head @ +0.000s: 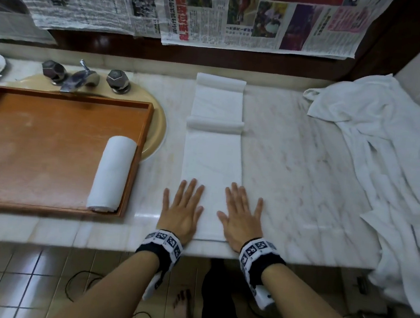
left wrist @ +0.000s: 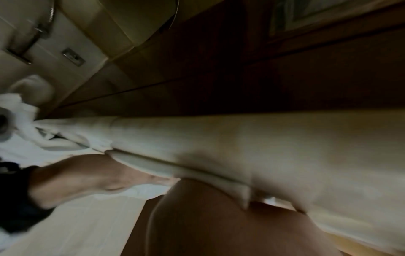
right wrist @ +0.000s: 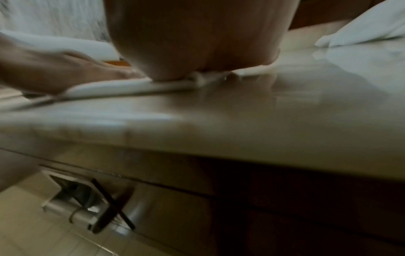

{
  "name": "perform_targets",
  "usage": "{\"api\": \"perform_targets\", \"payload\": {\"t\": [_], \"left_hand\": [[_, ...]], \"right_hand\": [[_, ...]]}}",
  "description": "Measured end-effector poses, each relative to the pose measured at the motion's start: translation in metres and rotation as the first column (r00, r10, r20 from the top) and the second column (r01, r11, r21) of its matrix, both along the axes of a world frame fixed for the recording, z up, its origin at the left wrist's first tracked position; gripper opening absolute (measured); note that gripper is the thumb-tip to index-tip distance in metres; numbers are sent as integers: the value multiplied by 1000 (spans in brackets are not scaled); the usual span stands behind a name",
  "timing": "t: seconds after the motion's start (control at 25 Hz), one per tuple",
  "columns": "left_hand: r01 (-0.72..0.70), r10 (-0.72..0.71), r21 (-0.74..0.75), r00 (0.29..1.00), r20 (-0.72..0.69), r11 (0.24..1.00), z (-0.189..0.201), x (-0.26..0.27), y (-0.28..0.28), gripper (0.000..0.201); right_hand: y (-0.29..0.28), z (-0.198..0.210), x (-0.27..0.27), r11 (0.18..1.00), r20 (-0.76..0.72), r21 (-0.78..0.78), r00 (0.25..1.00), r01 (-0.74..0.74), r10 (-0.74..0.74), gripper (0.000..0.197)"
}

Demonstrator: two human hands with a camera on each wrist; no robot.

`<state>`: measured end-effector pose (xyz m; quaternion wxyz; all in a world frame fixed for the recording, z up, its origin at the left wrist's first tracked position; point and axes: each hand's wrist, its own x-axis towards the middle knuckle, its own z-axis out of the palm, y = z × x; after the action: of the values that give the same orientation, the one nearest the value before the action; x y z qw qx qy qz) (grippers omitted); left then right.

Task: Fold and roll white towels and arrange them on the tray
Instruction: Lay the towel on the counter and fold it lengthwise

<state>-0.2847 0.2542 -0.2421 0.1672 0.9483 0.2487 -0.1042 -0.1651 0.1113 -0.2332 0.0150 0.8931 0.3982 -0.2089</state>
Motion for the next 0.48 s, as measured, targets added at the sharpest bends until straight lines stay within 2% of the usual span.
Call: {"api": "perform_targets", "payload": {"t": [0.08, 0.28, 0.32, 0.36, 0.4, 0.44, 0.48], "left_hand": [[-57, 56, 36, 998, 16, 998, 0, -11, 8, 59], [-93, 94, 11, 993, -65, 996, 11, -14, 13, 56], [-92, 92, 18, 995, -44, 996, 16, -15, 15, 55], [-97, 96, 21, 995, 37, 995, 22, -17, 18, 51], [-89, 87, 1, 981, 170, 996, 27, -20, 19, 43], [-46, 60, -52, 953, 298, 998, 32, -23, 19, 32], [19, 19, -105, 939, 343, 994, 37, -26, 18, 22]], "right_hand": [[-15, 0, 6, 997, 13, 6, 997, 73, -73, 65], [-20, 9, 12, 995, 6, -42, 995, 96, -96, 64], [-21, 14, 11, 995, 26, -2, 995, 97, -97, 61], [-23, 18, 11, 995, 75, 74, 995, 61, -67, 55], [-25, 20, 9, 976, 87, 218, 996, 18, -38, 45], [-26, 21, 5, 928, 35, 372, 999, -16, 3, 34], [-29, 22, 0, 879, -69, 476, 996, -12, 51, 27]]}}
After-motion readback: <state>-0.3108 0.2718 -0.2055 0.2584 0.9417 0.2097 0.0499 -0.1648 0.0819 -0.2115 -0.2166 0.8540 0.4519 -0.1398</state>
